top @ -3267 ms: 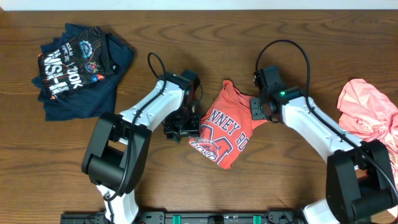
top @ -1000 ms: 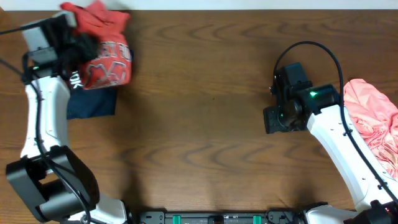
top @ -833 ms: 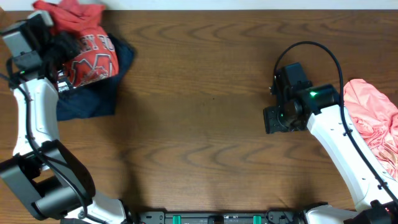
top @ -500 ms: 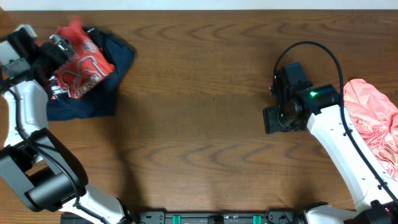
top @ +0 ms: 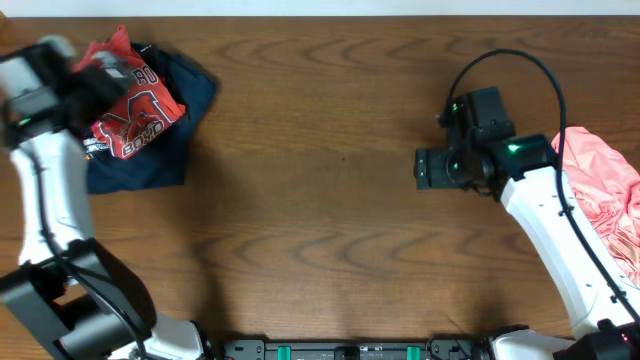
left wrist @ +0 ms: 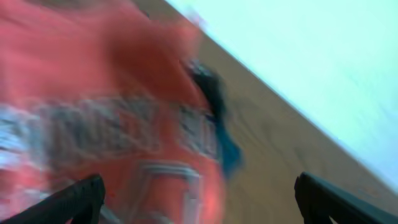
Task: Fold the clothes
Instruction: 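Release the coral shirt and retract the left gripper toward the base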
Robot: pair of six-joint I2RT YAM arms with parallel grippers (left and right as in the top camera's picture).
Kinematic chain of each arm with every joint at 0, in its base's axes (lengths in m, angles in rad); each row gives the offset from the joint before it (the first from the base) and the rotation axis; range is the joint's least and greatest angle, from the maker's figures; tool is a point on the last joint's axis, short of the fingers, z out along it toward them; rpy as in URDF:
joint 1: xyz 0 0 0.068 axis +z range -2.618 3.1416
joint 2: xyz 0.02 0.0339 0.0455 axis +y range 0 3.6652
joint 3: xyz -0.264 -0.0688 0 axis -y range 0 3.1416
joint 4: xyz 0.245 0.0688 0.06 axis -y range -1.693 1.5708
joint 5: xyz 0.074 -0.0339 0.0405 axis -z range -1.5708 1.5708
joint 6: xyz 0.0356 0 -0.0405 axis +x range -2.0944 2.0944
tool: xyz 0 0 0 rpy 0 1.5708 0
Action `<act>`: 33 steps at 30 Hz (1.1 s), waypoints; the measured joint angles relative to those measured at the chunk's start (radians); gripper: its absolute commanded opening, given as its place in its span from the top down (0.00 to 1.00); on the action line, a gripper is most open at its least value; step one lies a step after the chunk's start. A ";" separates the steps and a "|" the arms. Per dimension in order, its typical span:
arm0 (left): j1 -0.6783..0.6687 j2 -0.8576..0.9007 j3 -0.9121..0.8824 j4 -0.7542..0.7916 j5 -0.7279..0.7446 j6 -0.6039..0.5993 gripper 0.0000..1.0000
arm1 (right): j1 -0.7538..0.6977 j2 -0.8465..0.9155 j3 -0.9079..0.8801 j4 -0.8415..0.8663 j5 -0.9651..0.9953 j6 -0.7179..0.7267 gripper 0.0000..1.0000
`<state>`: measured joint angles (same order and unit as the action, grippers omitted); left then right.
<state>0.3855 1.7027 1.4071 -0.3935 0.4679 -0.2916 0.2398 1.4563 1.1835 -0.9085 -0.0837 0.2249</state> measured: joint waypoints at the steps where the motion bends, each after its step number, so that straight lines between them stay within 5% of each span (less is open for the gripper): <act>1: -0.047 -0.002 0.002 -0.038 -0.001 0.009 0.02 | -0.009 0.003 0.000 0.018 -0.024 -0.002 0.08; 10: -0.464 -0.002 0.003 -0.527 -0.114 0.066 0.02 | -0.141 0.080 0.002 -0.063 -0.165 -0.008 0.01; 18: -0.516 -0.007 0.002 -0.916 -0.165 0.083 0.02 | -0.185 0.100 0.001 -0.315 -0.187 -0.064 0.01; 26: -0.557 -0.302 -0.108 -0.880 -0.215 0.116 0.02 | -0.185 -0.085 0.000 -0.330 -0.190 -0.096 0.01; 33: -0.599 -0.784 -0.305 -0.687 -0.267 0.126 0.02 | -0.179 -0.512 -0.066 -0.151 -0.077 -0.071 0.01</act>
<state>-0.2134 0.9192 1.1023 -1.0801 0.2012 -0.1661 0.0605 0.9443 1.1179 -1.0599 -0.1608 0.1539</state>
